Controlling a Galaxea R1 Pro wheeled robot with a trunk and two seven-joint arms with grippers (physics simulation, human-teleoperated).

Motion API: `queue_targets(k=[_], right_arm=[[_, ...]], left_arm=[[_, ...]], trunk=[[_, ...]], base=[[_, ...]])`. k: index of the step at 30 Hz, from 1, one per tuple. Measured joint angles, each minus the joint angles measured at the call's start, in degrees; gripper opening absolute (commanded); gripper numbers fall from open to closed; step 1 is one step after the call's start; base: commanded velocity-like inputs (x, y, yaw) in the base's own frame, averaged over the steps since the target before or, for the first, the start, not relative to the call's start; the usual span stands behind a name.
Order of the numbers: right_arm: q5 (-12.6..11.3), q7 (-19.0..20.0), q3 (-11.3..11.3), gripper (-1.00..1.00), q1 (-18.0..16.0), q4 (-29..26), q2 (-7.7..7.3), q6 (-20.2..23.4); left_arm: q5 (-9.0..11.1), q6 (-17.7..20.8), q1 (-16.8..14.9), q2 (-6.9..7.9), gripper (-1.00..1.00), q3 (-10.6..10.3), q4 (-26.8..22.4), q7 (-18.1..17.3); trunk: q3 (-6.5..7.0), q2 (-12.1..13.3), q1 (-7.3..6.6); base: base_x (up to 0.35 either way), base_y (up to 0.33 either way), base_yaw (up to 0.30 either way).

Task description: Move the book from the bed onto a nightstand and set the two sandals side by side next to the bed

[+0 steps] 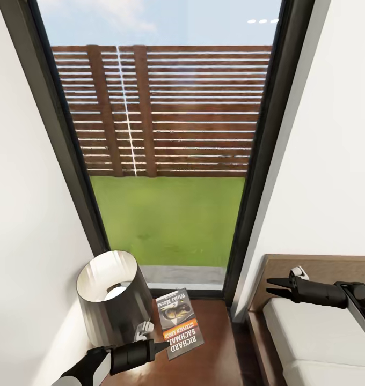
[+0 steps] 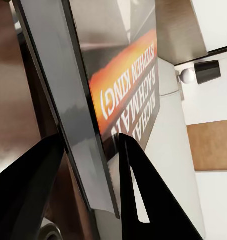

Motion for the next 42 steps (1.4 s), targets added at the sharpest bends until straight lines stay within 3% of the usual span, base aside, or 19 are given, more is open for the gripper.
queue_targets(k=[28, 42], right_arm=[[0.0, 0.0, 0.0, 1.0, 0.0, 0.0, -0.02, 0.02], [0.0, 0.0, 0.0, 1.0, 0.0, 0.0, -0.09, 0.05]], left_arm=[[-0.01, 0.09, 0.0, 0.01, -1.0, -0.09, 0.02, 0.06], [0.07, 0.27, -0.01, 0.69, -1.0, -0.01, 0.25, 2.0]], trunk=[[-5.04, -11.25, 6.16], [-7.56, -16.88, 9.24]], base=[[0.0, 0.0, 0.0], [0.0, 0.0, 0.0]])
